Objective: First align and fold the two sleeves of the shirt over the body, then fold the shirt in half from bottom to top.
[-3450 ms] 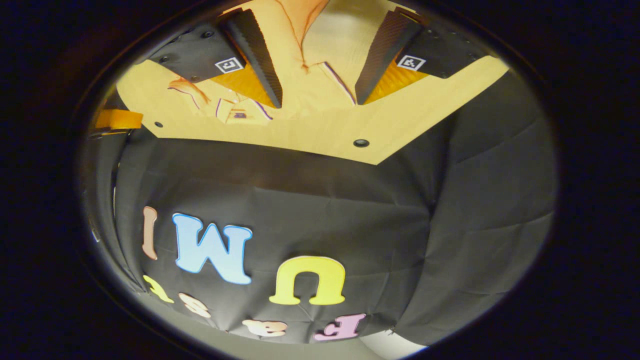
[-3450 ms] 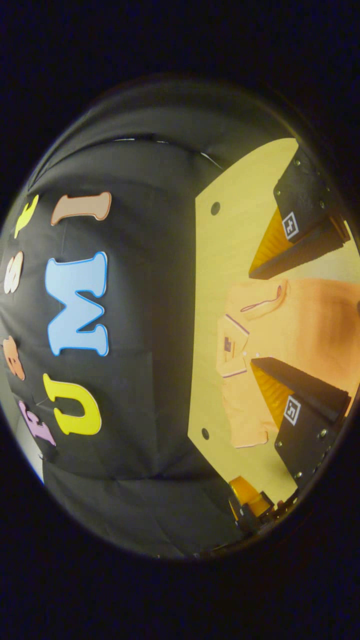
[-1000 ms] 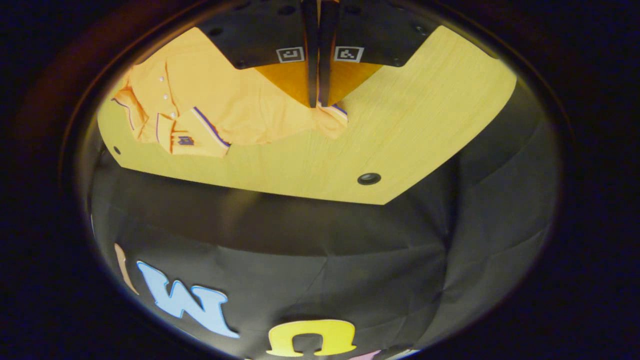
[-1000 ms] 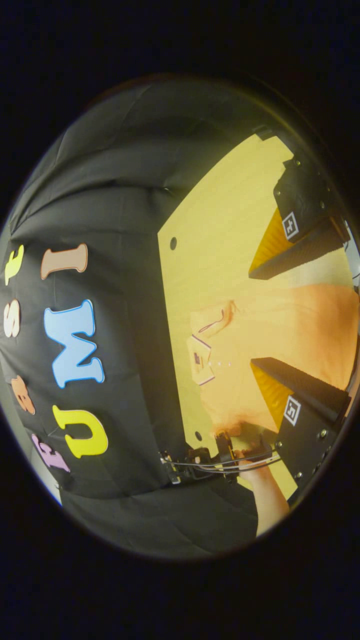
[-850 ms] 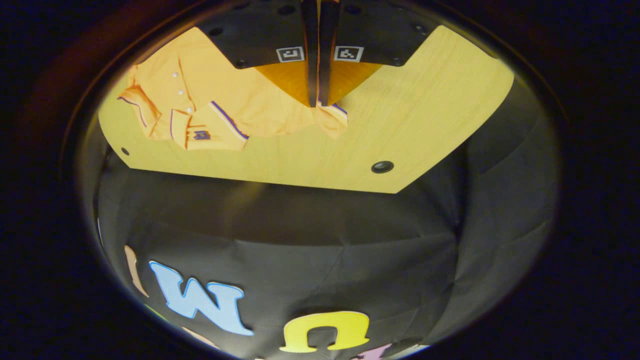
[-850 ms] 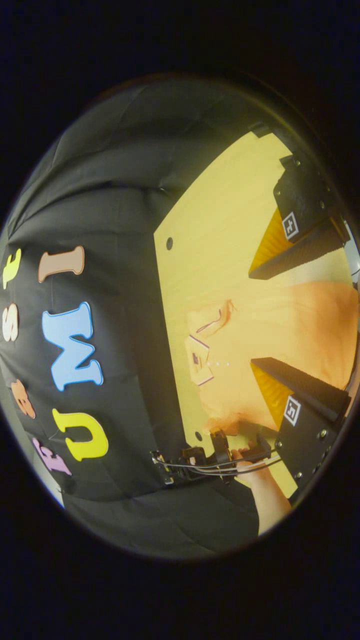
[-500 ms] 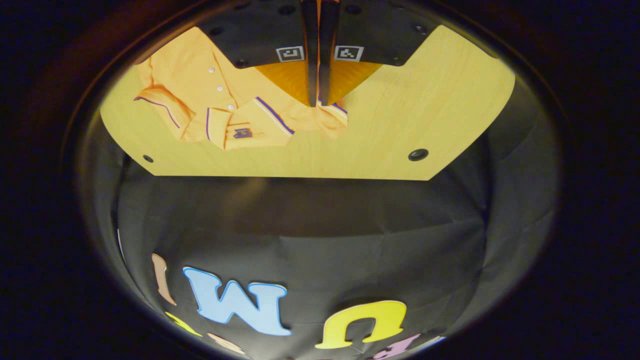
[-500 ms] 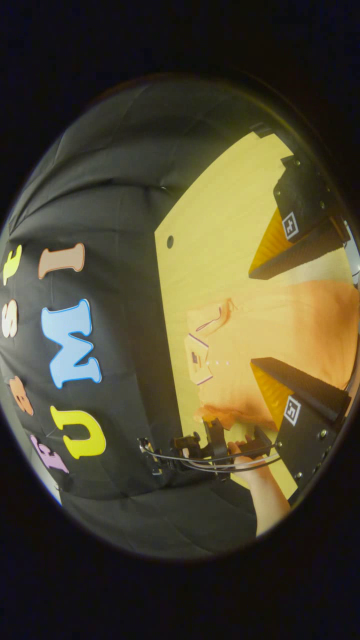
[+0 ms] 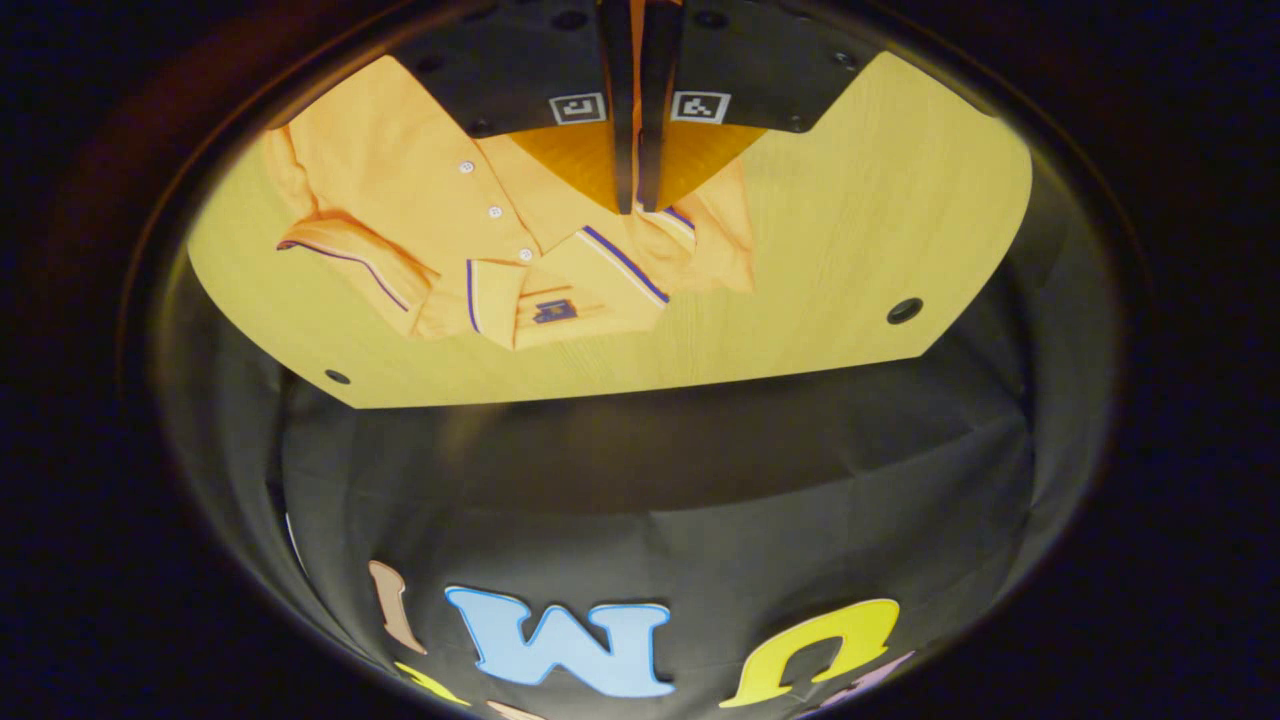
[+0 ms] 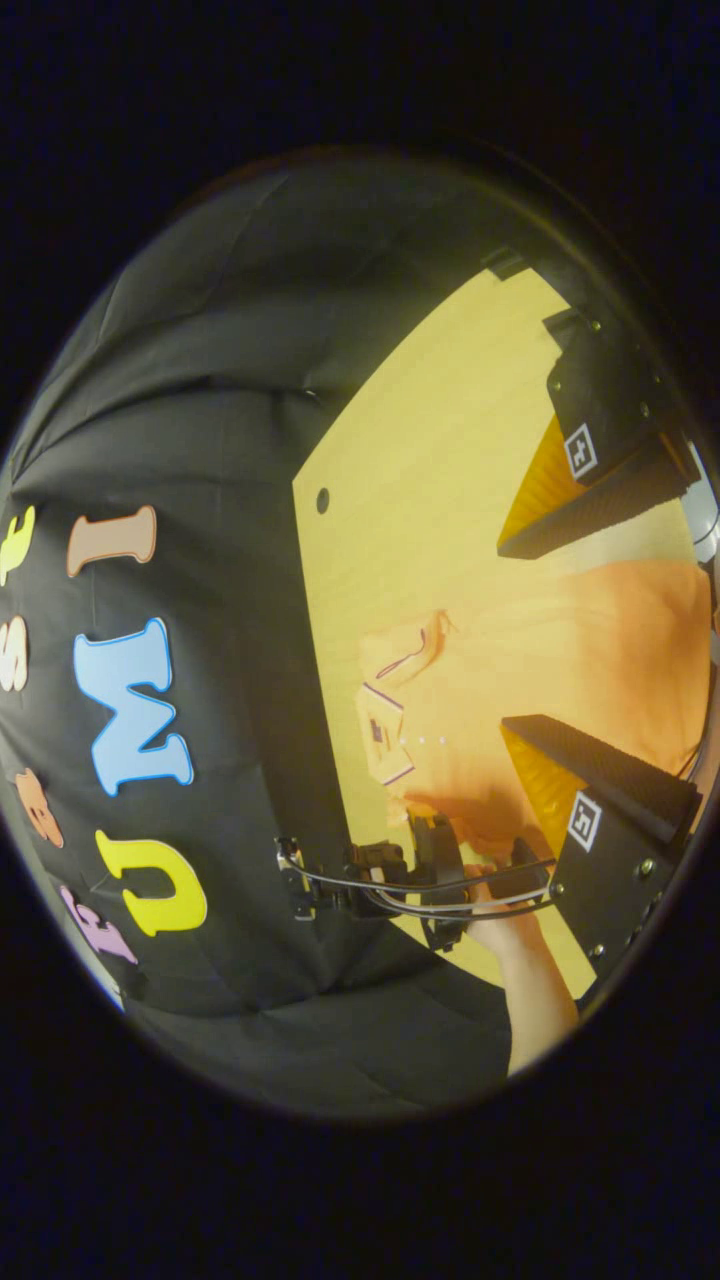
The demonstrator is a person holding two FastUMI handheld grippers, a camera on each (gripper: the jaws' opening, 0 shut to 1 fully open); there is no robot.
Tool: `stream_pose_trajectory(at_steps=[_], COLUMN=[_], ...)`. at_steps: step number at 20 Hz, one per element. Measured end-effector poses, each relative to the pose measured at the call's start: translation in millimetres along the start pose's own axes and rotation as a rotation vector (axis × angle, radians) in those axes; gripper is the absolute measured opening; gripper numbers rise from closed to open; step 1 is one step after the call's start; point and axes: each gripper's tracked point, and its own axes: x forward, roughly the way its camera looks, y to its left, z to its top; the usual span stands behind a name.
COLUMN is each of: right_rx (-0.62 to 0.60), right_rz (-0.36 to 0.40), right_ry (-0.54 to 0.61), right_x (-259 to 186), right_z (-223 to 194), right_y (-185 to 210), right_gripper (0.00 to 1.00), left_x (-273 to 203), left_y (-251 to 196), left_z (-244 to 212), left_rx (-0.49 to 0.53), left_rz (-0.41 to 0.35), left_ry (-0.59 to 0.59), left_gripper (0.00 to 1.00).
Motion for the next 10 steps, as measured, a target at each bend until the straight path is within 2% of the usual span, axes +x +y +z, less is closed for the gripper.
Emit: stream_pose_trajectory(at_steps=[1, 2, 5, 8, 10], right_rx=[0.005, 0.008, 0.006, -0.011, -0.035], right_rz=[-0.009, -0.017, -0.020, -0.009, 0.004], right_ry=[0.007, 0.012, 0.026, 0.012, -0.004], right_x=[0, -1, -4, -2, -2], right_z=[-5, -9, -18, -14, -10], right_y=[-1, -1, -2, -3, -6], right_gripper=[0.97, 0.97, 0.97, 0.97, 0.97], left_x=[2, 3, -2, -14, -27], left_y=[-1, -4, -8, -13, -13], left_z=[-1, -3, -4, -2, -1], left_rx=[-0.003, -0.003, -0.005, -0.018, -0.029], left_rz=[-0.011, -0.026, -0.042, -0.049, -0.041], left_ry=[0.005, 0.010, 0.016, 0.006, -0.001], left_gripper=[0.10, 0.16, 0.27, 0.62, 0.80])
